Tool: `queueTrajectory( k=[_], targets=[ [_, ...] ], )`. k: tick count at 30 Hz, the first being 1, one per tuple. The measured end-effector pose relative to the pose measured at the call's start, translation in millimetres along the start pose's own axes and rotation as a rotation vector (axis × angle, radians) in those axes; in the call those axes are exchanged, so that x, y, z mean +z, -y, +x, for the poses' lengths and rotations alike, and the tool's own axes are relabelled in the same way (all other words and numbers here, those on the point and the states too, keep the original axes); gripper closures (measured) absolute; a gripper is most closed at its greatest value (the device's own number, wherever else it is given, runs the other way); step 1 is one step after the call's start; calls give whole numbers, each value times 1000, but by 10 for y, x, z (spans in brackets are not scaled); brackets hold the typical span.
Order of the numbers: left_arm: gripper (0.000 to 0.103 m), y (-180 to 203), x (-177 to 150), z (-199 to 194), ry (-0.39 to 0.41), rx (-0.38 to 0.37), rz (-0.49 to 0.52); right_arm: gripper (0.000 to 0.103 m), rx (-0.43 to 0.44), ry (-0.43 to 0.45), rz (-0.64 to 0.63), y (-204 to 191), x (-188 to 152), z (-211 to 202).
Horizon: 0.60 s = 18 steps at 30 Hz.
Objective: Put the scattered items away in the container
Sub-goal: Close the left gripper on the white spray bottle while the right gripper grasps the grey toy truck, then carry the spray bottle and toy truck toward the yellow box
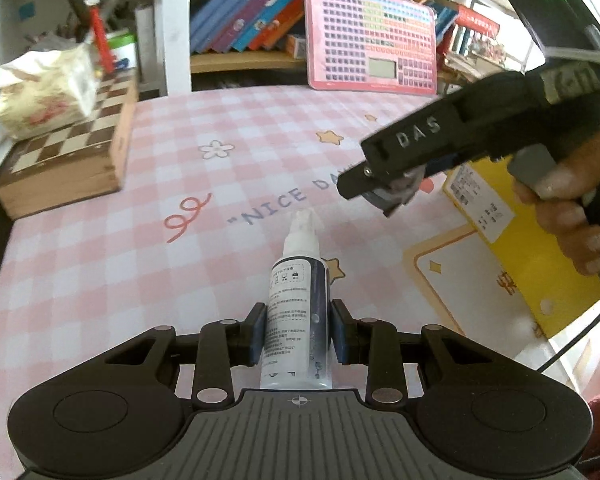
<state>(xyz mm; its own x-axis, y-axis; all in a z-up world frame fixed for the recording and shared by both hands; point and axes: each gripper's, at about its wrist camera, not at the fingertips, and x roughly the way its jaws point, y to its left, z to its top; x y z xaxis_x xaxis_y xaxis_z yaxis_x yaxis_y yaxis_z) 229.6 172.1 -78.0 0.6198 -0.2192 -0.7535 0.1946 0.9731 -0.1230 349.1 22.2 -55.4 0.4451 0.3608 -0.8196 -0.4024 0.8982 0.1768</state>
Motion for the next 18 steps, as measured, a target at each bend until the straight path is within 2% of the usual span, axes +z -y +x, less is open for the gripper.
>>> queueTrajectory(
  k=[9,18],
  targets=[
    [72,105,-172,-487,60,10,-29,41,45,30,-49,-170,-319,-445],
    [71,274,-377,-928,111,-28,-38,41,63,44,-75,-278,-715,-831]
  ],
)
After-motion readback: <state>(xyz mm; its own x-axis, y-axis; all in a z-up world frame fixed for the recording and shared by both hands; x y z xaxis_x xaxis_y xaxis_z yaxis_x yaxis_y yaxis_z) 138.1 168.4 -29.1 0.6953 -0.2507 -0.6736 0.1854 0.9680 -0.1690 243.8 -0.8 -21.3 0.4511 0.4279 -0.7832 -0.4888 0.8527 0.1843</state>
